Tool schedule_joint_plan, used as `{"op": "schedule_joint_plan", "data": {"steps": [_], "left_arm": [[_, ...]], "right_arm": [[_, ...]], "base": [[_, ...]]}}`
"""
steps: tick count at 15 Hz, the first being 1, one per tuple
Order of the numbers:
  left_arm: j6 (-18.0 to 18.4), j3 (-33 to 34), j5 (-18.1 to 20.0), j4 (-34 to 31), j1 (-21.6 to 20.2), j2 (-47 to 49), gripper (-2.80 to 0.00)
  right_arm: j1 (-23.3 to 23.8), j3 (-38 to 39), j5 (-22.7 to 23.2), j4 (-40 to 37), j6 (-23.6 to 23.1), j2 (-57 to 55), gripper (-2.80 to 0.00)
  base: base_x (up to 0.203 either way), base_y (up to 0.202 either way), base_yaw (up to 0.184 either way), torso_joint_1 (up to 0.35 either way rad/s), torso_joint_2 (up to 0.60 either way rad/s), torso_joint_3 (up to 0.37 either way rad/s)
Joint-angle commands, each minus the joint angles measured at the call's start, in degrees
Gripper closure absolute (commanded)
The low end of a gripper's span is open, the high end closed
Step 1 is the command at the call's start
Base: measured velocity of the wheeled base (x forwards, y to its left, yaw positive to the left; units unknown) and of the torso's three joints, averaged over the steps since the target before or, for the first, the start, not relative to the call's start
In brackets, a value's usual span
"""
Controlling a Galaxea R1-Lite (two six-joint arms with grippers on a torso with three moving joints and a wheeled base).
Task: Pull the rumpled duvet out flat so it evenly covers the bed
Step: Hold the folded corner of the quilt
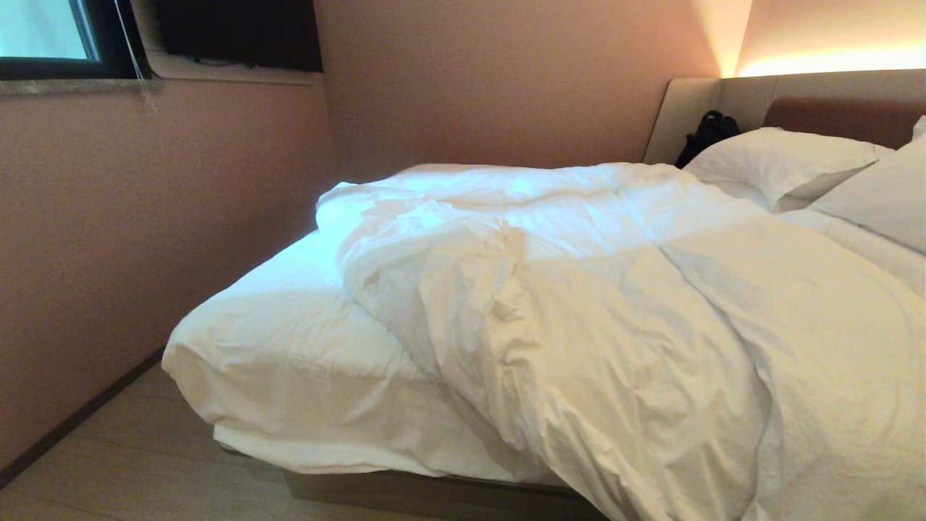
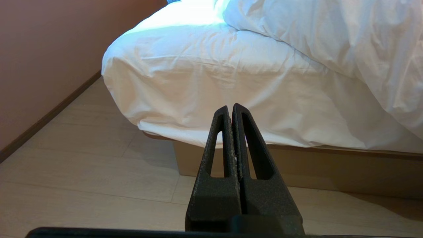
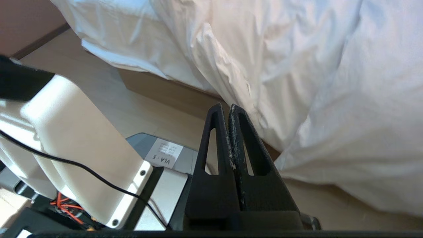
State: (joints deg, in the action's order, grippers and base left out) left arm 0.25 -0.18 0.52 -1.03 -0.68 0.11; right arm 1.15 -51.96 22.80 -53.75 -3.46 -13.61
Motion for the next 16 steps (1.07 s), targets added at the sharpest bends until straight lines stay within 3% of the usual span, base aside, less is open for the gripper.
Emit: {"op": "schedule_joint_plan", "data": {"steps": [1,4,6,8,9,16], "left_arm": [[0.0,0.0,0.0,0.0,0.0,0.0,0.00],[-0.1,0.0,0.0,0.1,0.0,0.0,0.00],[-0.1,0.0,0.0,0.0,0.0,0.0,0.00],[-0.1,0.0,0.0,0.1,0.0,0.0,0.00],[-0.1,0.0,0.0,0.0,0.0,0.0,0.00],[0.0,0.0,0.0,0.0,0.0,0.0,0.00]], "right_arm": [[-2.1,2.2,-2.4,2.5,0.1,2.7,0.00],[-1.8,11.9,-7.8,15.3,0.1,6.0,0.00],[-1.8,20.8,-19.8,30.0,0.0,6.9,0.00],[-1.8,30.6,-26.0,44.2,-0.2,8.6,0.00],[-1.8,33.9,-27.6,47.4,-0.3,10.7,0.00],[-1.8,43.7,-25.5,48.3,-3.1,13.5,0.00]], "base": [[0.000,0.000,0.000,0.000,0.00,0.000],[0.000,0.000,0.000,0.000,0.00,0.000],[0.000,0.000,0.000,0.000,0.00,0.000],[0.000,0.000,0.000,0.000,0.00,0.000],[0.000,0.000,0.000,0.000,0.00,0.000],[0.000,0.000,0.000,0.000,0.00,0.000]]}}
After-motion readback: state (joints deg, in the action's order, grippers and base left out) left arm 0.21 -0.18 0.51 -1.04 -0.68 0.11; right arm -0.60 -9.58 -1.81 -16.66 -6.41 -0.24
